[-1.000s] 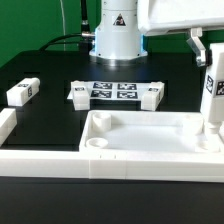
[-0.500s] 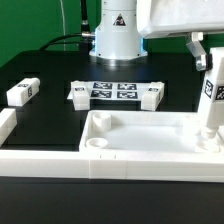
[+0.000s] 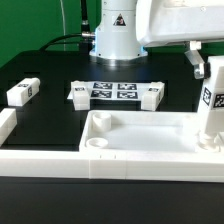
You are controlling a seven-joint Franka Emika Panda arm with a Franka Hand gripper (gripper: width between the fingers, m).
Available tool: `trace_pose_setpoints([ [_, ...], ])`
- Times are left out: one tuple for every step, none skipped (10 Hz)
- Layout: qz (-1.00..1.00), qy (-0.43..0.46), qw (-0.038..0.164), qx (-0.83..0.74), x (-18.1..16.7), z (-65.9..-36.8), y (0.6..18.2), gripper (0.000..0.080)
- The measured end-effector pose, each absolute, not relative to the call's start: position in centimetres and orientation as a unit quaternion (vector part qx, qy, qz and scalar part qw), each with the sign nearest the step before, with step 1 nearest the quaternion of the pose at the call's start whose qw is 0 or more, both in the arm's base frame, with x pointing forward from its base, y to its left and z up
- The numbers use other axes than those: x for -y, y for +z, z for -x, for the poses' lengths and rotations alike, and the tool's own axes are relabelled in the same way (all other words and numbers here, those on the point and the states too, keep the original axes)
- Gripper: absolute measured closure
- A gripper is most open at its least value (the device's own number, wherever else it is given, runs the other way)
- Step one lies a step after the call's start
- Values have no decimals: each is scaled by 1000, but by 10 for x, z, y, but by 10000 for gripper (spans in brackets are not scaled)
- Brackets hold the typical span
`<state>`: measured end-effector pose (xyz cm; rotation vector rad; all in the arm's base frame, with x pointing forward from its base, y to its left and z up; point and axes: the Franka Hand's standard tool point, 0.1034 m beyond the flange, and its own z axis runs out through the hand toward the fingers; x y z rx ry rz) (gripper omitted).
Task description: Assemble desk
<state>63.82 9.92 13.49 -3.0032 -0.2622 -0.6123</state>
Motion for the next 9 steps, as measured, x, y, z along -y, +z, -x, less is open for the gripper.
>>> trace_pose_setpoints([
  [976, -198, 33, 86, -100, -637, 134, 509],
  [976, -197, 33, 87, -101, -637, 131, 509],
  [976, -197, 33, 86, -100, -638, 131, 509],
  [976, -197, 33, 86, -99, -639, 131, 509],
  [976, -195, 32, 86, -97, -640, 132, 509],
  [977, -194, 32, 85, -96, -643, 134, 509],
  [977, -195, 32, 85, -96, -644, 135, 509],
  [977, -194, 32, 85, -96, -644, 134, 509],
  [977, -195, 32, 86, -96, -643, 132, 509],
])
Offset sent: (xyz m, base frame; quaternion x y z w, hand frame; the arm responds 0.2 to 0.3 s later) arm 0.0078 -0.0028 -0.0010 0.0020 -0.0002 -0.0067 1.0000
